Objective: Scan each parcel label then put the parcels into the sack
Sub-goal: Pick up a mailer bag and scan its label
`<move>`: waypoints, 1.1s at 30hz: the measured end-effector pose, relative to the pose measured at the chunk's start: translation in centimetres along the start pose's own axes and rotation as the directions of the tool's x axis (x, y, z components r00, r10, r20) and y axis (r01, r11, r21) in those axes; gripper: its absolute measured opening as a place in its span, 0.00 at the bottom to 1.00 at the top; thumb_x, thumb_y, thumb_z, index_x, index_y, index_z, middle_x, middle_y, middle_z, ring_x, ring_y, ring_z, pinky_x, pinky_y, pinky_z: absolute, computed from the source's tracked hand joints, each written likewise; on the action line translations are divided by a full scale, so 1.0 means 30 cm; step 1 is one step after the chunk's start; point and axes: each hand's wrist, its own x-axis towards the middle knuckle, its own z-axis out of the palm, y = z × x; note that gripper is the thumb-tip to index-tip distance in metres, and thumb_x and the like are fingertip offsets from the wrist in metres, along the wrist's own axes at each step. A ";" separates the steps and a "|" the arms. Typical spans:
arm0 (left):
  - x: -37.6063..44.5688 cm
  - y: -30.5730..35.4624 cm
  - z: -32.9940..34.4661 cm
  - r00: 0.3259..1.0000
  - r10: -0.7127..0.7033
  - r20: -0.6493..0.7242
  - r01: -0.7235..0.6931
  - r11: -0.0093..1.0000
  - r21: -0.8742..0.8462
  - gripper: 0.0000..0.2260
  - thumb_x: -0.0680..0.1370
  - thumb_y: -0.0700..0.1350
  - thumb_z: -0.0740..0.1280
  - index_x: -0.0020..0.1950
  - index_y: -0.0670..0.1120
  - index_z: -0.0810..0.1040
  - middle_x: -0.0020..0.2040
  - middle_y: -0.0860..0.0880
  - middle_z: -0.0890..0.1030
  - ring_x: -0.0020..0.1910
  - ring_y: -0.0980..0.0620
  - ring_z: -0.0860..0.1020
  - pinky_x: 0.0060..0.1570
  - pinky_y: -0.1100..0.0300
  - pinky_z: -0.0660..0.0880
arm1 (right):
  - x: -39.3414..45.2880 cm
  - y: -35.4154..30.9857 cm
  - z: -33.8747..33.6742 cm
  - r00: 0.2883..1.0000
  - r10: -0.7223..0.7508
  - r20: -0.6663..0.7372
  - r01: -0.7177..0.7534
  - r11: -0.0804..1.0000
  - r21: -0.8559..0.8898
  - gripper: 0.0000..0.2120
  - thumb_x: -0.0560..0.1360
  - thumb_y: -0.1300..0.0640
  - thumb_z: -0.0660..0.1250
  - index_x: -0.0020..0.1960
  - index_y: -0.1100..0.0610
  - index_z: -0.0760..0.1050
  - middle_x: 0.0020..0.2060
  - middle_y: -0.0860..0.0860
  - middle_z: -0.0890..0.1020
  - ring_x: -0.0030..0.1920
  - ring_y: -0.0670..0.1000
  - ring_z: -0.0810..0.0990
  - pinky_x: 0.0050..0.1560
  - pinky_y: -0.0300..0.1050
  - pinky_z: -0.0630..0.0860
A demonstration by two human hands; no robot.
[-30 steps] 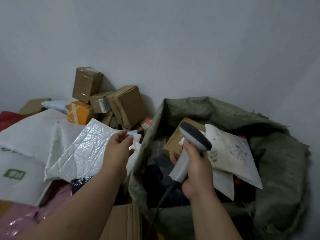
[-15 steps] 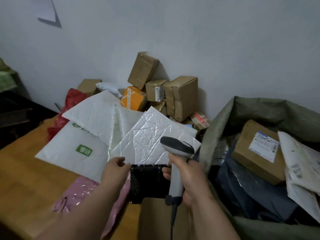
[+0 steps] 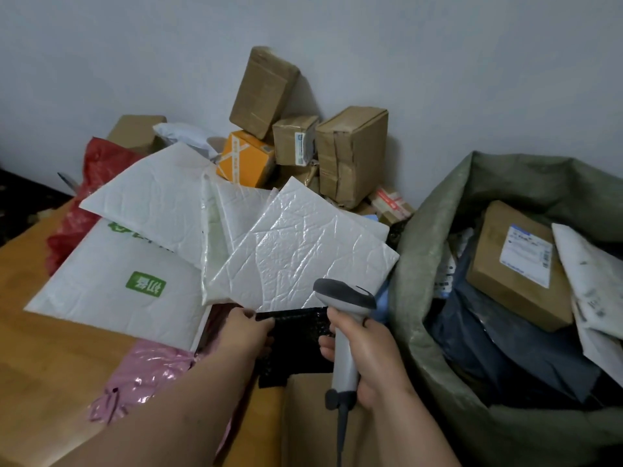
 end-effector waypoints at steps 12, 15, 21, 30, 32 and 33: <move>-0.293 0.198 -0.123 0.846 0.417 -0.332 -0.413 0.906 0.087 0.17 0.75 0.55 0.73 0.35 0.43 0.79 0.26 0.49 0.79 0.22 0.58 0.75 0.29 0.55 0.72 | -0.056 -0.132 -0.101 0.988 -0.129 0.084 0.121 0.988 0.097 0.12 0.74 0.53 0.76 0.49 0.61 0.80 0.31 0.53 0.84 0.32 0.49 0.84 0.33 0.43 0.79; -0.374 0.221 -0.136 0.837 0.437 -0.329 -0.468 0.883 -0.019 0.05 0.75 0.39 0.74 0.43 0.46 0.80 0.41 0.43 0.83 0.28 0.55 0.80 0.30 0.57 0.80 | -0.089 -0.165 -0.140 0.983 -0.148 0.109 0.136 0.984 0.111 0.12 0.74 0.53 0.75 0.49 0.61 0.80 0.30 0.51 0.84 0.31 0.48 0.84 0.31 0.42 0.79; -0.483 0.183 -0.131 0.882 0.392 -0.264 -0.457 0.849 -0.267 0.21 0.77 0.30 0.67 0.65 0.49 0.74 0.57 0.51 0.79 0.44 0.53 0.84 0.33 0.66 0.79 | -0.163 -0.180 -0.180 0.967 -0.095 0.237 0.076 0.993 0.089 0.10 0.74 0.55 0.75 0.53 0.59 0.81 0.33 0.55 0.84 0.32 0.49 0.84 0.29 0.41 0.78; -0.481 0.180 -0.134 0.950 0.240 -0.198 -0.311 0.738 -0.598 0.12 0.77 0.29 0.65 0.54 0.44 0.79 0.52 0.38 0.83 0.43 0.42 0.85 0.43 0.47 0.81 | -0.237 -0.167 -0.170 0.907 -0.059 0.418 0.064 0.998 0.002 0.07 0.74 0.59 0.74 0.50 0.61 0.82 0.33 0.53 0.85 0.31 0.54 0.83 0.29 0.43 0.79; -0.466 0.202 -0.129 0.961 0.212 -0.177 -0.276 0.725 -0.631 0.10 0.77 0.31 0.66 0.52 0.44 0.78 0.46 0.39 0.85 0.40 0.42 0.85 0.40 0.45 0.81 | -0.242 -0.165 -0.151 0.907 -0.069 0.415 0.076 0.997 0.000 0.06 0.73 0.60 0.74 0.49 0.61 0.82 0.35 0.55 0.86 0.30 0.54 0.83 0.29 0.44 0.80; -0.460 0.211 -0.125 0.965 0.203 -0.169 -0.264 0.716 -0.647 0.09 0.77 0.31 0.66 0.52 0.44 0.78 0.44 0.40 0.85 0.39 0.42 0.85 0.39 0.44 0.81 | -0.242 -0.163 -0.141 0.912 -0.076 0.402 0.081 0.997 0.003 0.06 0.73 0.60 0.74 0.48 0.61 0.83 0.35 0.55 0.86 0.30 0.54 0.83 0.29 0.44 0.80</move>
